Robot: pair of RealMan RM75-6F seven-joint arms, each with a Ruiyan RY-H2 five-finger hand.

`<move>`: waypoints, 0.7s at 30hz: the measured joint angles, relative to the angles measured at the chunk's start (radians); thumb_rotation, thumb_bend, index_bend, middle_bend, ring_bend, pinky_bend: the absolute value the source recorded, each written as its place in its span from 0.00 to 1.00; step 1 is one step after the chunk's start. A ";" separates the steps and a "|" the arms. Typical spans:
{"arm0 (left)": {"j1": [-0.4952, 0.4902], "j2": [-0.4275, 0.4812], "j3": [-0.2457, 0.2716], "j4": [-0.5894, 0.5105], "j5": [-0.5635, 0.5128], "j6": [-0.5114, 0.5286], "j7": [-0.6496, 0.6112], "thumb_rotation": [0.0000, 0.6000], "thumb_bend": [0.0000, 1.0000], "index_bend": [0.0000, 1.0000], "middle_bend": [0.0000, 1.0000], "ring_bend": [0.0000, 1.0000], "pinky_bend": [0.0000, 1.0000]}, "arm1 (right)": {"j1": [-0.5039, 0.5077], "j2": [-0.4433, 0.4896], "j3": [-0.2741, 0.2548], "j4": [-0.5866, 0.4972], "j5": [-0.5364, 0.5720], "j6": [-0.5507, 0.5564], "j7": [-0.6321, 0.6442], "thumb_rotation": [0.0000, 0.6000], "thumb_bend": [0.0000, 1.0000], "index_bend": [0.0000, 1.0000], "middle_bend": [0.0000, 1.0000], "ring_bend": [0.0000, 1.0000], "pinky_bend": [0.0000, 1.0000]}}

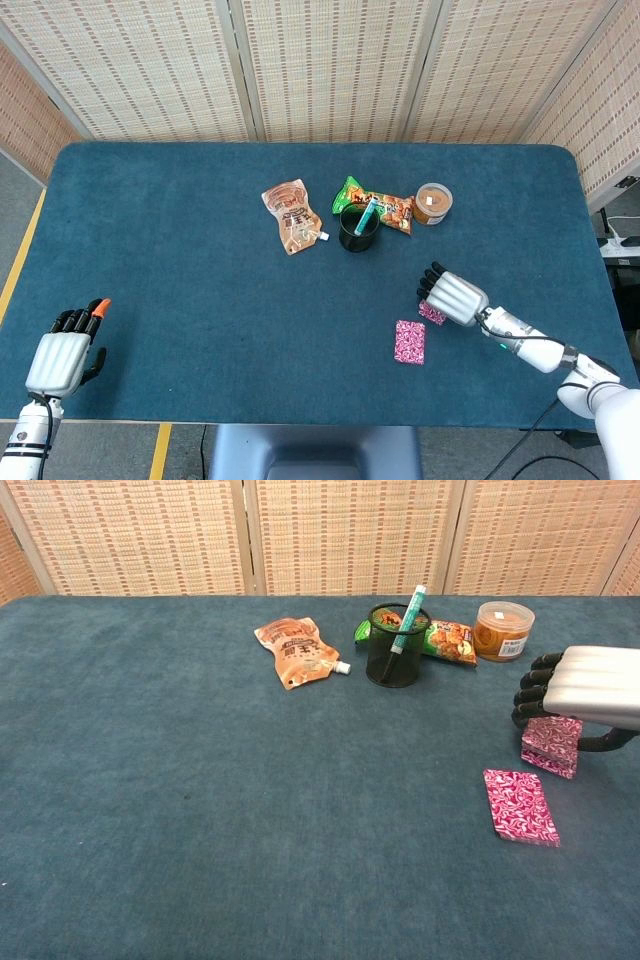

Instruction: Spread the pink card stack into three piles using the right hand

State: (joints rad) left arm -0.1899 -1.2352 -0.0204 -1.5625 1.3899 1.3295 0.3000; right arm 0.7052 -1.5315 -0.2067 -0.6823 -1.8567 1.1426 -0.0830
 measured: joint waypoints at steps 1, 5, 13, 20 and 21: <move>0.000 0.000 0.000 0.000 -0.001 0.000 0.001 1.00 0.48 0.00 0.08 0.17 0.18 | 0.000 0.000 0.001 0.000 0.000 0.002 0.000 1.00 0.21 0.67 0.36 0.25 0.26; 0.001 0.001 0.000 -0.002 -0.001 0.003 0.002 1.00 0.48 0.00 0.09 0.17 0.18 | 0.003 0.003 0.007 -0.009 0.000 0.019 0.004 1.00 0.21 0.67 0.36 0.25 0.26; 0.001 0.002 0.000 -0.004 0.001 0.002 0.000 1.00 0.48 0.00 0.09 0.17 0.18 | 0.014 0.017 0.013 -0.064 -0.010 0.041 -0.007 1.00 0.21 0.67 0.36 0.25 0.26; 0.001 0.006 0.002 -0.006 0.007 0.004 -0.007 1.00 0.48 0.00 0.09 0.17 0.18 | 0.042 0.023 0.020 -0.168 -0.037 0.055 -0.049 1.00 0.21 0.67 0.36 0.25 0.26; 0.001 0.007 0.002 -0.006 0.007 0.003 -0.009 1.00 0.48 0.00 0.09 0.17 0.18 | 0.047 0.023 0.021 -0.184 -0.041 0.054 -0.055 1.00 0.21 0.67 0.36 0.25 0.26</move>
State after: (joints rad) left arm -0.1888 -1.2286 -0.0185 -1.5687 1.3972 1.3326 0.2913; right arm 0.7521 -1.5085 -0.1857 -0.8660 -1.8976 1.1968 -0.1382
